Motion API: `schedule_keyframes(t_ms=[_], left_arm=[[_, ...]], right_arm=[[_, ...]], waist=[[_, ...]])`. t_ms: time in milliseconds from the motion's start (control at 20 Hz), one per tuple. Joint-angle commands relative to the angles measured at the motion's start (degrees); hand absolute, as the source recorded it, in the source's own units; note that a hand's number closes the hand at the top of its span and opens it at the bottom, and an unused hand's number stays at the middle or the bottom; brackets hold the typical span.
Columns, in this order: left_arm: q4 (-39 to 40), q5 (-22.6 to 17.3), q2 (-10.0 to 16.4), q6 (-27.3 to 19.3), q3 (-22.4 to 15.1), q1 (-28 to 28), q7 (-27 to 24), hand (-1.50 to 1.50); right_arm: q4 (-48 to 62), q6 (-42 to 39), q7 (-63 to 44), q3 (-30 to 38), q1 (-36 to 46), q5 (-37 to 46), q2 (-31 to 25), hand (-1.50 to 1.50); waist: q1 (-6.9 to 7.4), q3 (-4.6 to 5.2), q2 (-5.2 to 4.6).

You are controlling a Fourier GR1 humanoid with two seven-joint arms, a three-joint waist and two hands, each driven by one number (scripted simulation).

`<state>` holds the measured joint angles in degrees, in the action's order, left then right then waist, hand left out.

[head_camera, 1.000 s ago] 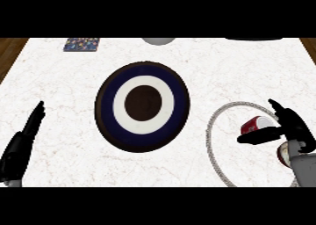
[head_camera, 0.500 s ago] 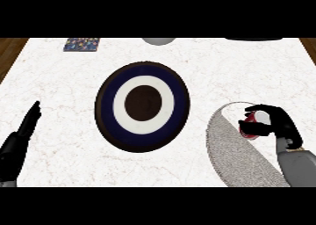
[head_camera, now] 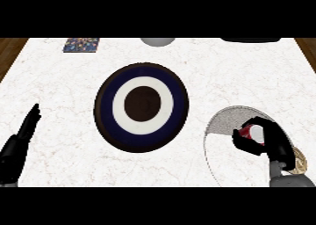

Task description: Pick the can from the placemat and place it in the plate

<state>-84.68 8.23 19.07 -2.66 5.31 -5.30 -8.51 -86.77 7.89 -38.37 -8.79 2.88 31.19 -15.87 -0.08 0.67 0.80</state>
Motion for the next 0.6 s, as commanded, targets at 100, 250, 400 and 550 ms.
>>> schedule_keyframes(t_ms=[100, 250, 400, 550], left_arm=[[-2.4, -0.1, 0.5, 1.1, 0.3, -2.4, -0.1, 0.00], [-3.0, 1.5, -1.8, -0.7, -1.3, -1.9, 2.0, 0.00], [-2.7, 0.1, 0.6, 1.3, 0.8, 1.5, 4.1, 0.00], [2.0, 0.8, -0.3, 1.0, 1.1, 2.8, 1.6, 0.00]], right_arm=[[-2.6, 9.2, 5.2, -6.9, -13.3, 13.2, -0.9, 1.50], [-1.6, 16.1, 4.8, -5.1, -13.8, 18.6, 0.0, 1.50], [-12.1, 20.6, 3.7, -5.6, -22.1, 22.7, -0.6, 1.50], [-15.9, 24.0, 1.9, -5.5, -22.1, 28.8, 0.9, 1.50]], waist=[[-0.29, -0.67, -0.57], [-0.09, -0.69, -0.69], [-0.82, -0.66, -0.59], [-0.67, -0.62, -0.72]])
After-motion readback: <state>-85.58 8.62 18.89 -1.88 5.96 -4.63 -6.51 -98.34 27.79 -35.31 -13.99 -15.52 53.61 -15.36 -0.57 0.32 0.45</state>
